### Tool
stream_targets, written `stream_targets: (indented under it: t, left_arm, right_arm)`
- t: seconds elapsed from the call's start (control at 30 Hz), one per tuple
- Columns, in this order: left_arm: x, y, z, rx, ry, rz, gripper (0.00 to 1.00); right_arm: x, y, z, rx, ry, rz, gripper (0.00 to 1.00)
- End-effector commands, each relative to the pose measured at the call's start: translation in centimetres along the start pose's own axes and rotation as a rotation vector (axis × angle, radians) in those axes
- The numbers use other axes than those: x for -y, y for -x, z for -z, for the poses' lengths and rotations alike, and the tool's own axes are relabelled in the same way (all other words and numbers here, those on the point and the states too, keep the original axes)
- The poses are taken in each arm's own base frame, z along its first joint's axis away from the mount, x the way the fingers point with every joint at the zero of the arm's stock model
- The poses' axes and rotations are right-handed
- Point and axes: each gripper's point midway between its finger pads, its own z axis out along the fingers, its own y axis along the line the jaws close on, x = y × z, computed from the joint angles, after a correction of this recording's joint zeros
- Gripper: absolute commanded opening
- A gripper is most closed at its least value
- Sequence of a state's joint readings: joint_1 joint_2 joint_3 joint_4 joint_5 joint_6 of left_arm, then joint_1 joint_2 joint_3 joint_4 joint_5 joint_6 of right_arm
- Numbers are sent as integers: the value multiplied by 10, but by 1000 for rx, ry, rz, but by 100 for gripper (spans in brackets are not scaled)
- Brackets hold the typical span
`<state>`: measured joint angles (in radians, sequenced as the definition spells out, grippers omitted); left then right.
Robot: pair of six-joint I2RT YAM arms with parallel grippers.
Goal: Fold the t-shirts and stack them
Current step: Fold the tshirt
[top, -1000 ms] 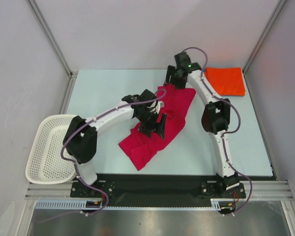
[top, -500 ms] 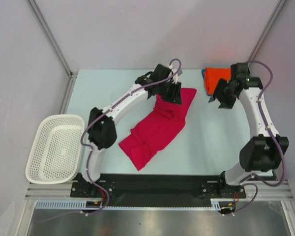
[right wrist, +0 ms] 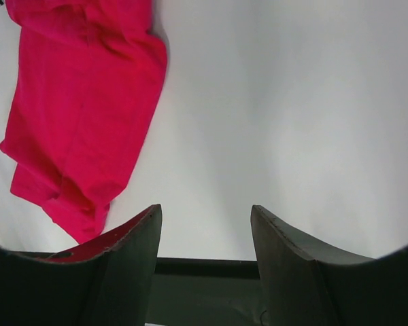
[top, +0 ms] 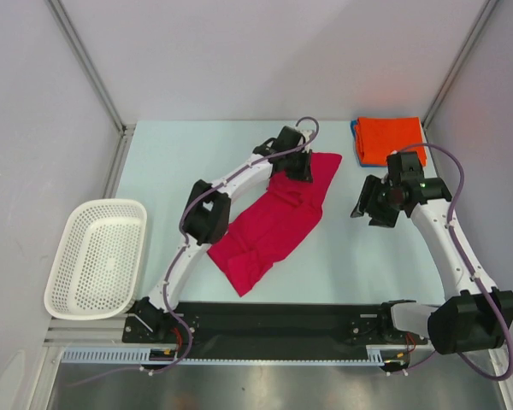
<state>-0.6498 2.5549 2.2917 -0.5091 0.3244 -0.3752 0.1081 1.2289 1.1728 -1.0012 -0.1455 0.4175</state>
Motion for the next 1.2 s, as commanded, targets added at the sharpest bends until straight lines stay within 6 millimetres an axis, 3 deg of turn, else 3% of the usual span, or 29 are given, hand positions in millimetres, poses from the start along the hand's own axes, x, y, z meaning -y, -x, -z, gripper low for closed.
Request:
stream_targets:
  t: [0.0,0.07,0.17,0.3,0.37,0.5,0.53,0.67,0.73,0.77,0.87,0.9,0.97,1.0,1.1,1.17]
  left_arm:
    - [-4,23,-9,84,37,-52,0]
    - [-19,23,-13,100,101,-48,0]
    - [-25,25,-18,110,88,-19,0]
    - [-39,33,-21,131,38,74,0]
    - [-36,40,-23,149,-46,96,0]
    - [-69,57,-21,181,-97,232,0]
    - [-80,53,-26,175,-106,258,0]
    - [-97,69,-17,192,-176,313,0]
    - [-116,72,-11,197,-171,354,0]
    - [-136,71,-7,199,-149,392,0]
    - [-166,75,4,215,-140,445,0]
    - [-184,82,13,240,-118,445,0]
    - [-198,91,24,271,-105,433,0]
    - [-209,95,32,289,-95,420,0]
    - [-225,107,49,325,-85,391,1]
    - [-222,119,62,353,-103,372,3]
  right_arm:
    - [1,-2,0,31,5,-2,61]
    - [-1,-4,0,45,17,-11,61]
    - [-10,-12,-1,47,16,9,61]
    - [-38,-22,-2,58,26,89,61]
    - [-53,-22,-4,64,53,94,61]
    - [-81,-32,-24,31,80,143,61]
    - [-90,-36,-27,23,92,165,61]
    - [-114,-37,-40,-5,101,188,61]
    - [-122,-37,-50,-22,95,196,61]
    - [-130,-36,-50,-20,107,206,61]
    - [-144,-43,-66,-54,115,229,61]
    - [-153,-42,-68,-57,136,240,62]
    - [-166,-51,-83,-94,158,267,62]
    - [-185,-57,-83,-112,230,298,63]
    - [-206,-78,-100,-215,301,319,63]
    - [-220,-89,-106,-247,338,343,63]
